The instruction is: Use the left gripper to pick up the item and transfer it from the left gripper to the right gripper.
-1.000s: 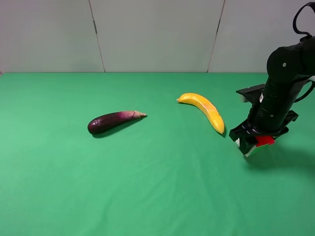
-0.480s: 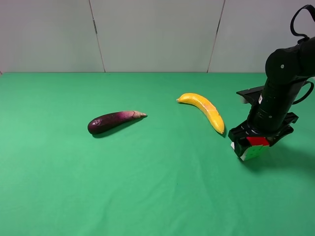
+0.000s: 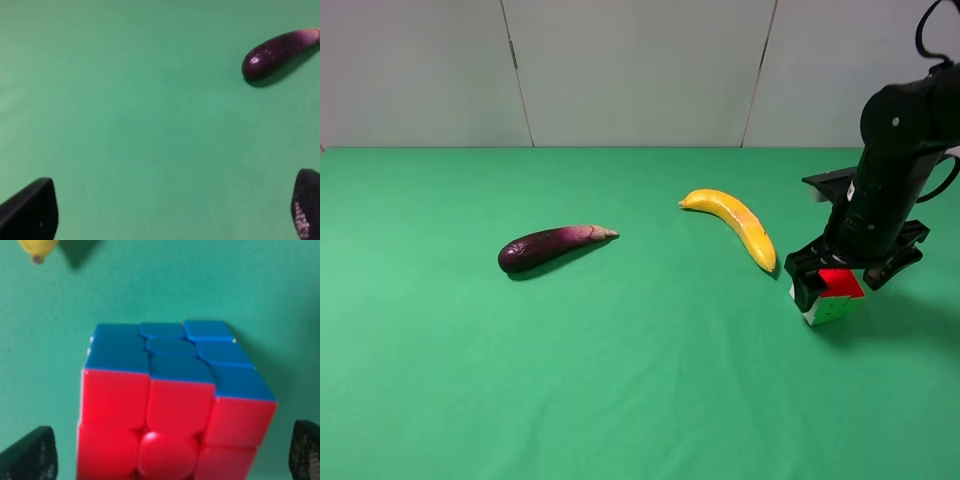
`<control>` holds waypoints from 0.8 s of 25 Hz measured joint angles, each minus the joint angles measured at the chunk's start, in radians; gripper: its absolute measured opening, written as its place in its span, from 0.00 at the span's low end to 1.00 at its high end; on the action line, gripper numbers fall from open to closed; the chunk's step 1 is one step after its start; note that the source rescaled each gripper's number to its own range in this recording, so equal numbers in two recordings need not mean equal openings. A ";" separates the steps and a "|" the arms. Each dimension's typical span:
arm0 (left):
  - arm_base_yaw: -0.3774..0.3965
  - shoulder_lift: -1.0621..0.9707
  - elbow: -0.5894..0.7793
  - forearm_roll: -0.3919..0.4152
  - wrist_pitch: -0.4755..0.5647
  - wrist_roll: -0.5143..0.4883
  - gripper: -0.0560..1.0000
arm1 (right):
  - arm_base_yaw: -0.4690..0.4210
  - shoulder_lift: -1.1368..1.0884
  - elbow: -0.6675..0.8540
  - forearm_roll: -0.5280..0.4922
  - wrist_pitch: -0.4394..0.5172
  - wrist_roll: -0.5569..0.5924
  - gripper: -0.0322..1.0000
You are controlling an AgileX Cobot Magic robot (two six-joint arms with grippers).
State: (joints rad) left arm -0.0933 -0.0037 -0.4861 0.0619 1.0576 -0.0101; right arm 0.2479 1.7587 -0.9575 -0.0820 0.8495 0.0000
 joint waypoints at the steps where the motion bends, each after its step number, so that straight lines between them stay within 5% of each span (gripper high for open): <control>1: 0.000 0.000 0.000 0.000 0.000 0.000 0.82 | 0.000 -0.010 -0.013 0.000 0.021 0.000 1.00; 20: 0.000 0.000 0.000 0.000 -0.001 0.000 0.81 | 0.000 -0.482 -0.068 0.050 0.225 0.000 1.00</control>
State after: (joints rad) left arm -0.0933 -0.0037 -0.4861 0.0619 1.0568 -0.0101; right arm 0.2479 1.2771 -1.0254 -0.0317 1.0749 0.0000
